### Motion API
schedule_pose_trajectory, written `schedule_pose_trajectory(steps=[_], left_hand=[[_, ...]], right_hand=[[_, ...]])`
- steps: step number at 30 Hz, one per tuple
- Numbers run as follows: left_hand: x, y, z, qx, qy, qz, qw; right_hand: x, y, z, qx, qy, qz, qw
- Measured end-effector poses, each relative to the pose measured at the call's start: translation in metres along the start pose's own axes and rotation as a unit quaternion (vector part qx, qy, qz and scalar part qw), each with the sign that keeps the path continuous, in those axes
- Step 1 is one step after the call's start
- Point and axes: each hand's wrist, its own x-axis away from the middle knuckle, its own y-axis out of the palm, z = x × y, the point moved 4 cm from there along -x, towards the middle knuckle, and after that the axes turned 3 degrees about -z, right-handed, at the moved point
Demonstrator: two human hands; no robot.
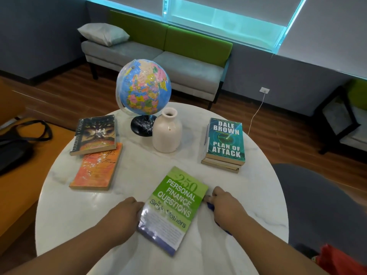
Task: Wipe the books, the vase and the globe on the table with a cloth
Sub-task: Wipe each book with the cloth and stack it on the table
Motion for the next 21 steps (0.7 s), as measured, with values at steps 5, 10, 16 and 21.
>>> schedule_pose_trajectory(steps=[5, 10, 16, 21], left_hand=[[0.025, 0.012, 0.002, 0.014, -0.006, 0.004, 1.0], [0.023, 0.003, -0.003, 0.023, -0.008, 0.03, 0.999], [0.005, 0.005, -0.003, -0.005, 0.027, 0.011, 1.0], [0.0, 0.008, -0.003, -0.005, 0.034, 0.004, 0.999]], right_hand=[[-0.014, -0.01, -0.002, -0.09, -0.002, 0.091, 0.992], [0.007, -0.002, -0.021, -0.214, -0.005, 0.114, 0.97], [0.022, 0.029, -0.049, -0.178, -0.06, 0.064, 0.98], [0.002, 0.025, -0.048, -0.15, -0.025, 0.075, 0.986]])
